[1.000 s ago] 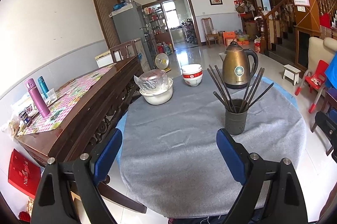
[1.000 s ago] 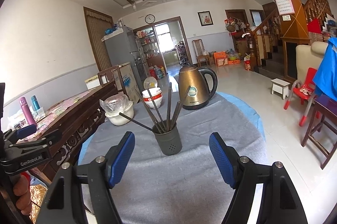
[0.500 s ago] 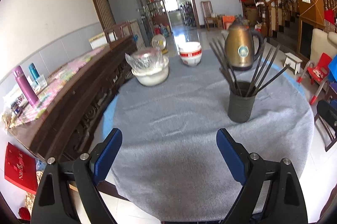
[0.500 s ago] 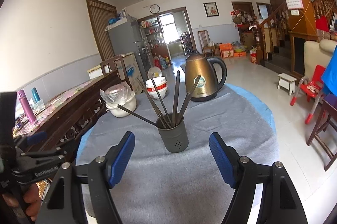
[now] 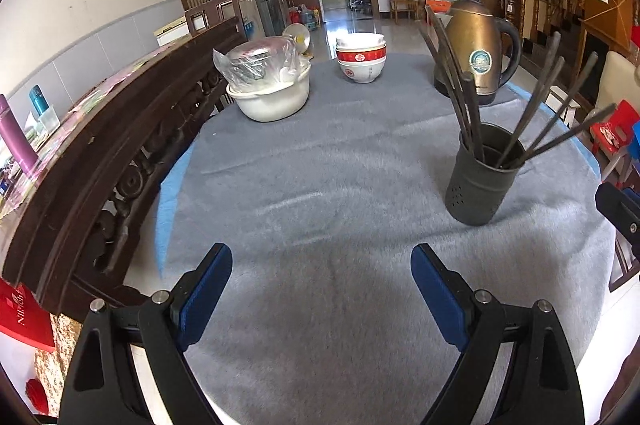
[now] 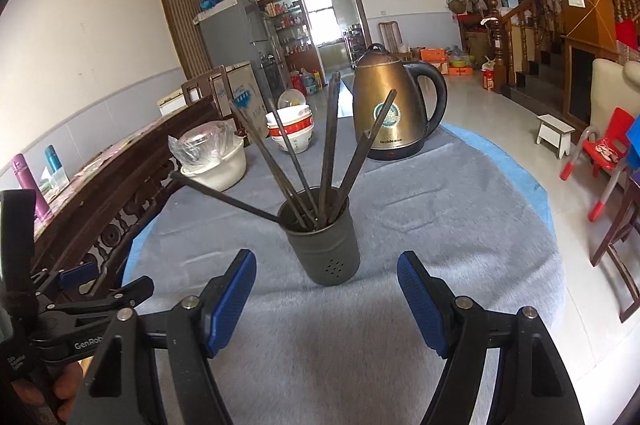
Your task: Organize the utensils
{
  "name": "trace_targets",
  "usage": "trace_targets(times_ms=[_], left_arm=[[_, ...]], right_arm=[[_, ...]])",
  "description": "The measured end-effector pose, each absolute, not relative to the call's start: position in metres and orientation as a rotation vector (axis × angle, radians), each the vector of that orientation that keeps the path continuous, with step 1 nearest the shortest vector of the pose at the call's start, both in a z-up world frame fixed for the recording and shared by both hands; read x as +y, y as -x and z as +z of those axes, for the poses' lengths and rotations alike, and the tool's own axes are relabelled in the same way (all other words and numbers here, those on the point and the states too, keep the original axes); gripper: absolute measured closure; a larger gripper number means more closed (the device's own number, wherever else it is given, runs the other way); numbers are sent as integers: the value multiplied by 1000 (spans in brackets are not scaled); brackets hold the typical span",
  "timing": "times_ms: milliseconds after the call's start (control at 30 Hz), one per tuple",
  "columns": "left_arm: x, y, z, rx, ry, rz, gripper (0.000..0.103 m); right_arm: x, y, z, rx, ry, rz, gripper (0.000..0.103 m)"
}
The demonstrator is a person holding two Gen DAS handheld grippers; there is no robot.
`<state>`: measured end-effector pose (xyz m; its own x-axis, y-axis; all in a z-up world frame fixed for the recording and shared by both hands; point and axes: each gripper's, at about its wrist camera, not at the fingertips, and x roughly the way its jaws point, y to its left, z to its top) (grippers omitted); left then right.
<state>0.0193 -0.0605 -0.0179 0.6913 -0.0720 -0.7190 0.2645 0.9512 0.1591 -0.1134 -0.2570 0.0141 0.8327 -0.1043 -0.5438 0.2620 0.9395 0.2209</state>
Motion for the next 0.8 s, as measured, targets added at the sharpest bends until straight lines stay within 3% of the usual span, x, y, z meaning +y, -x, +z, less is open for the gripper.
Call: trace_targets(times_ms=[800], left_arm=[[-71,-39,-27,820,-233,-207,12]], right_arm=[[-257,91,24,546,-221,-202,27]])
